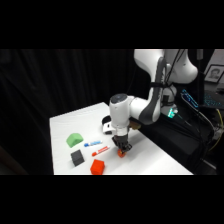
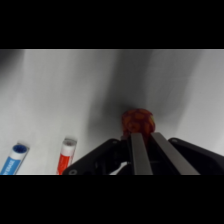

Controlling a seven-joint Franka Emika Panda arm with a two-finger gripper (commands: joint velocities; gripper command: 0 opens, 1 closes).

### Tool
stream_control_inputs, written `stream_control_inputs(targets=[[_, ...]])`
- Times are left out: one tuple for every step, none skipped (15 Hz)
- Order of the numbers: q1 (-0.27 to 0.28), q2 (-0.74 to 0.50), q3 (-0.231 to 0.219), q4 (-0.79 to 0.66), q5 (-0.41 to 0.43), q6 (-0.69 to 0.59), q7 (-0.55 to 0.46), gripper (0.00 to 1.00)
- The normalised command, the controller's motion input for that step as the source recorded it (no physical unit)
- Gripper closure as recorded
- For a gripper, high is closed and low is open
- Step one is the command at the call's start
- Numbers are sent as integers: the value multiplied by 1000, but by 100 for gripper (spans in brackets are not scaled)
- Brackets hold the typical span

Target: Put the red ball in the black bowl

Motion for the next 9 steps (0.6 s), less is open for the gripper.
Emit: stream_control_inputs(targets=[[-16,-262,29,-117,-36,-16,49,96],[-44,-323,68,-146,4,-35,29,97],[-82,-411,120,-186,48,-71,-21,96],[-65,-489,107,-221,37,-106,-13,96],[-65,-549,105,-237,48,-185,-12,96],[-56,-563,92,-228,45,-264,-12,96],[-122,-582,169,-227,136,-327,-136,96],[-123,-571,167,-215,169,-343,-171,96],[-94,-575,120,-201,149,-380,-162,96]])
